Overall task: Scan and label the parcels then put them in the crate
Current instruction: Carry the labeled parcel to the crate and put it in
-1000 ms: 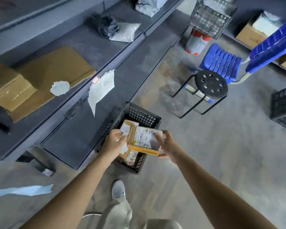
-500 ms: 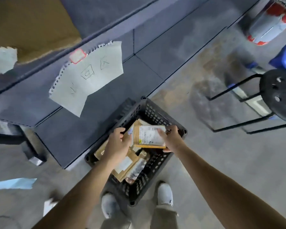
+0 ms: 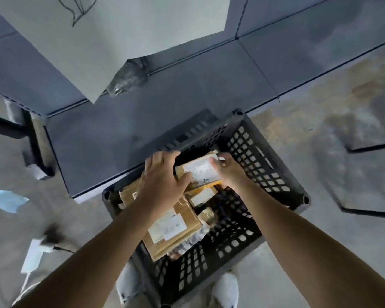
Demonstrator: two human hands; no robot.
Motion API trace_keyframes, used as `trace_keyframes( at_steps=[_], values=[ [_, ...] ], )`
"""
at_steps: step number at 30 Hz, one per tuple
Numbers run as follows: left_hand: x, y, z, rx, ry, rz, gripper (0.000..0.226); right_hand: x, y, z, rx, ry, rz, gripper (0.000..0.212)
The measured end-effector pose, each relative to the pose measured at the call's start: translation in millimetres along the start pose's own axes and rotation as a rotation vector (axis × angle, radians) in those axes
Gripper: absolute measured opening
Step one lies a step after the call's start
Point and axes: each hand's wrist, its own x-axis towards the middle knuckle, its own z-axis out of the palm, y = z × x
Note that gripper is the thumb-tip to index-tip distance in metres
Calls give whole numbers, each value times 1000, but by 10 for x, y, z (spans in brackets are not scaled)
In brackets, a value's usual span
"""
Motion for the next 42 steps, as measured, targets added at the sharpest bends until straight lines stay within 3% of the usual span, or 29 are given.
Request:
trace_keyframes(
  at_steps=[6, 15, 25, 32, 42],
  values=[
    [-6, -108, 75, 146, 7, 42, 70, 92, -43, 137, -192, -73, -17, 52],
    [-214, 0, -160, 200, -28, -32, 75, -488, -242, -191, -307, -20, -60, 58],
    [-1265, 813, -1570, 181, -5, -174, 82, -2359, -1238, -1121, -394, 53, -215, 71],
    [-2301, 1273, -2634, 186, 73, -179, 89, -3792, -1948, -1491, -479, 110, -371, 72],
    [-3723, 932, -3893, 143, 230, -182, 87, -5498, -2682, -1186, -517, 214, -471, 71]
  ],
)
